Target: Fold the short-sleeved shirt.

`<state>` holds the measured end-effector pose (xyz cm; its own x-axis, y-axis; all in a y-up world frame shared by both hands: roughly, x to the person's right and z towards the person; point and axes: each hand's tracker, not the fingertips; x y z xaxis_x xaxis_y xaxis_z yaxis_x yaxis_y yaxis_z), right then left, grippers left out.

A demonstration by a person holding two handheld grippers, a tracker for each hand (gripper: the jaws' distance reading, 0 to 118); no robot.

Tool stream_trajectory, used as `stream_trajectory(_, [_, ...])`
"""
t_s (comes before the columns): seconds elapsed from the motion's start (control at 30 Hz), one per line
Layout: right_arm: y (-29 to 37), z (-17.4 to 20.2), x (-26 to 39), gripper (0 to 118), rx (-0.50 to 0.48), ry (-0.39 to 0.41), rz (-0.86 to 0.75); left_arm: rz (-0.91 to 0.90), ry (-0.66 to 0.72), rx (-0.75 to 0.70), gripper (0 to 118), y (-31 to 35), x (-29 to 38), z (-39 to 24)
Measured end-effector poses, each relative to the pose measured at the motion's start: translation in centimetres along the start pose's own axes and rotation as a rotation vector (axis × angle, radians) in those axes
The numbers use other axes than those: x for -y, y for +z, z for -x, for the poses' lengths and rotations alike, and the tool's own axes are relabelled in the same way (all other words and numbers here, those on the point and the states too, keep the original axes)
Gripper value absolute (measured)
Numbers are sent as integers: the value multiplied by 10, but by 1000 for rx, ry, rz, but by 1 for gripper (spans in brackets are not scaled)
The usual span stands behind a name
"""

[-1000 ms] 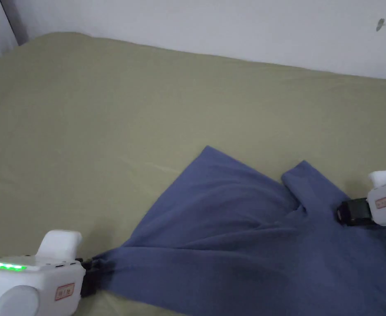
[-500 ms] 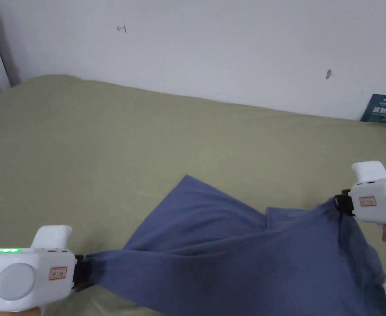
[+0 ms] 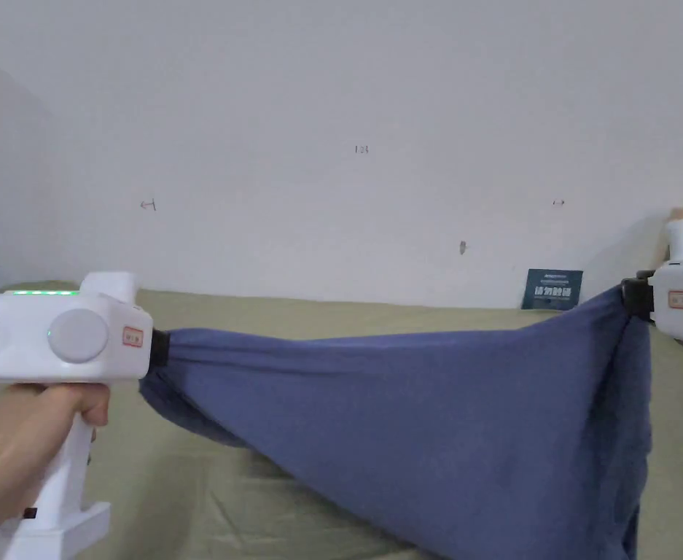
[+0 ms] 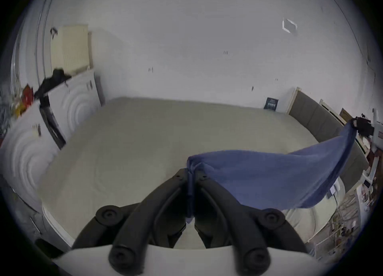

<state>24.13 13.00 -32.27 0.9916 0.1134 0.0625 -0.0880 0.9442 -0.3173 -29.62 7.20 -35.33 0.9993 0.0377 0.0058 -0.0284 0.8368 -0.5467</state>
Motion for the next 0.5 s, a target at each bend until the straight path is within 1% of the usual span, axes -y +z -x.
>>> stream_trajectory(0.03, [5, -3, -9, 1, -3, -2, -4, -15, -17, -9, 5, 2, -14, -6])
stream_trajectory(0.1, [12, -7, -24, 1, 25, -7, -44, -27, -51, -55, 5, 5, -39, -16])
stream_trajectory(0.23, [11, -7, -53, 1, 53, -31, -100, -52, -34, -52, 5, 7, -88, -23])
stream_trajectory(0.4, [-24, -10, -83, 1, 72, -47, -122, -93, -76, -107, 5, -3, -140, -33])
stream_trajectory(0.5, [-53, -10, -99, 1, 72, -62, -123, -112, -62, -132, 5, -14, -163, -35])
